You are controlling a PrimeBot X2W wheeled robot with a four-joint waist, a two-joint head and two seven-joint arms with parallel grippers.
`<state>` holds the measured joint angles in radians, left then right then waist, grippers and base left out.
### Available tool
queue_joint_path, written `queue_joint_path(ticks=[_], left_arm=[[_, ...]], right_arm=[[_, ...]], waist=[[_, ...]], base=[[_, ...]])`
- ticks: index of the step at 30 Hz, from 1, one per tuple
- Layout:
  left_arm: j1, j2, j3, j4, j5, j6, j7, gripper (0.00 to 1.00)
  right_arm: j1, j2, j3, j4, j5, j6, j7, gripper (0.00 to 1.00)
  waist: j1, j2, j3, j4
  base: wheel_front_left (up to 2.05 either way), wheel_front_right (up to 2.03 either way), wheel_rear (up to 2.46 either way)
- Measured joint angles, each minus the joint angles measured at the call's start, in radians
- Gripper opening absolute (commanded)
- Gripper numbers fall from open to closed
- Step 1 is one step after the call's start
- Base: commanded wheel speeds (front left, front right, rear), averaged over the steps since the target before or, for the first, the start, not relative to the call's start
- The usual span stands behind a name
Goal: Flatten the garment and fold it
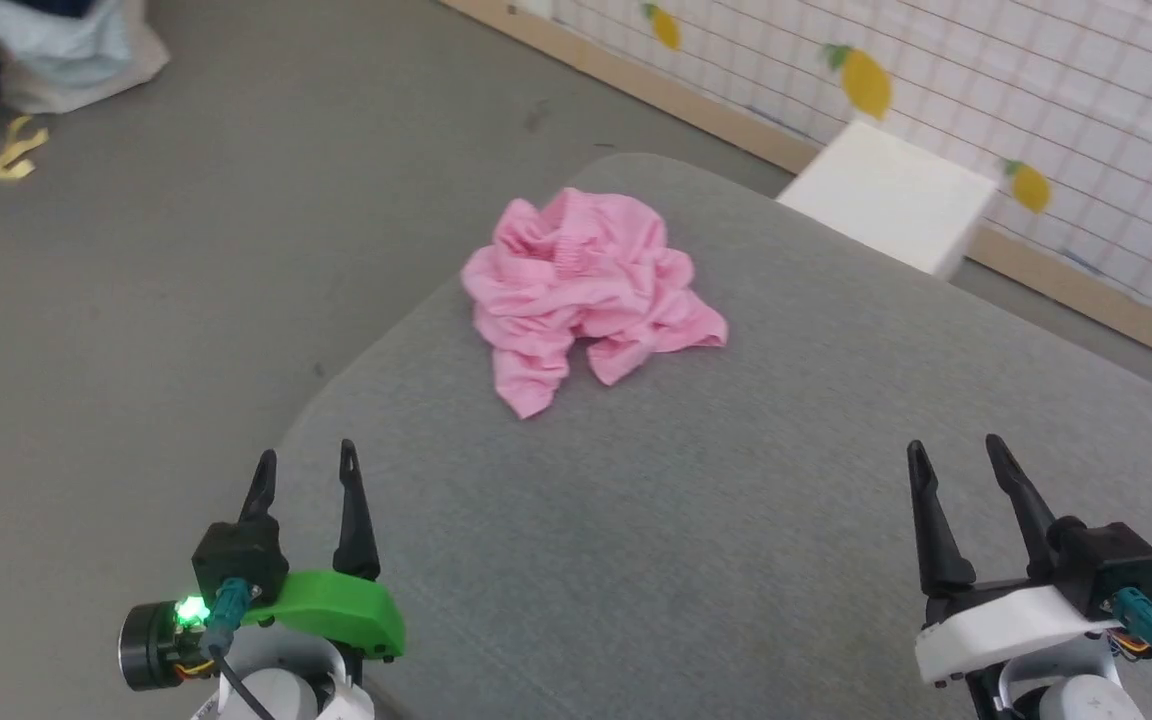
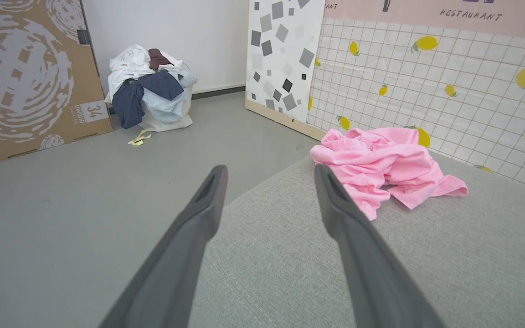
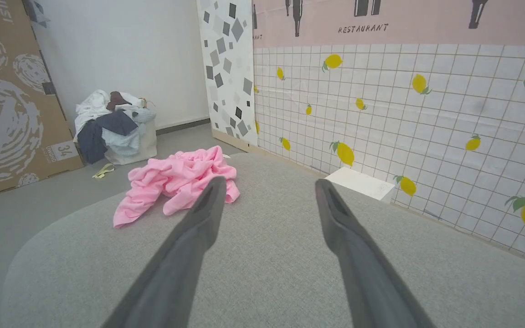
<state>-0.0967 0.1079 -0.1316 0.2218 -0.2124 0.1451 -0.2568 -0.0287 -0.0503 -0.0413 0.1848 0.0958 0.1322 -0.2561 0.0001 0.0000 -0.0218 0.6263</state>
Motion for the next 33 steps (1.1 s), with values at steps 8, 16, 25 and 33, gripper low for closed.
queue_joint_path(ticks=[8, 16, 25, 33], left_arm=[[0.01, 0.001, -0.005, -0.006, -0.005, 0.007, 0.0, 1.0], [0.011, -0.001, -0.006, -0.01, -0.009, 0.015, 0.0, 1.0], [-0.089, -0.005, 0.053, -0.039, -0.11, -0.025, 0.001, 1.0], [-0.421, 0.053, 0.156, 0.025, -0.268, -0.1, 0.111, 1.0]], right_arm=[[0.0, 0.001, -0.001, 0.002, -0.001, 0.0, 0.0, 1.0], [0.0, 0.001, -0.002, 0.001, -0.001, 0.0, 0.0, 1.0], [-0.032, 0.001, -0.01, -0.022, -0.041, 0.0, 0.001, 1.0], [-0.133, 0.001, -0.006, -0.099, -0.108, 0.0, 0.032, 1.0]], waist=[[0.0, 0.0, -0.01, 0.072], [0.0, 0.0, 0.003, 0.063], [0.0, 0.0, 0.062, 0.034], [-0.0001, 0.0, 0.201, -0.029]], base=[[-0.1, -0.1, -0.1], [0.0, 0.0, 0.0], [0.0, 0.0, 0.0], [0.0, 0.0, 0.0]])
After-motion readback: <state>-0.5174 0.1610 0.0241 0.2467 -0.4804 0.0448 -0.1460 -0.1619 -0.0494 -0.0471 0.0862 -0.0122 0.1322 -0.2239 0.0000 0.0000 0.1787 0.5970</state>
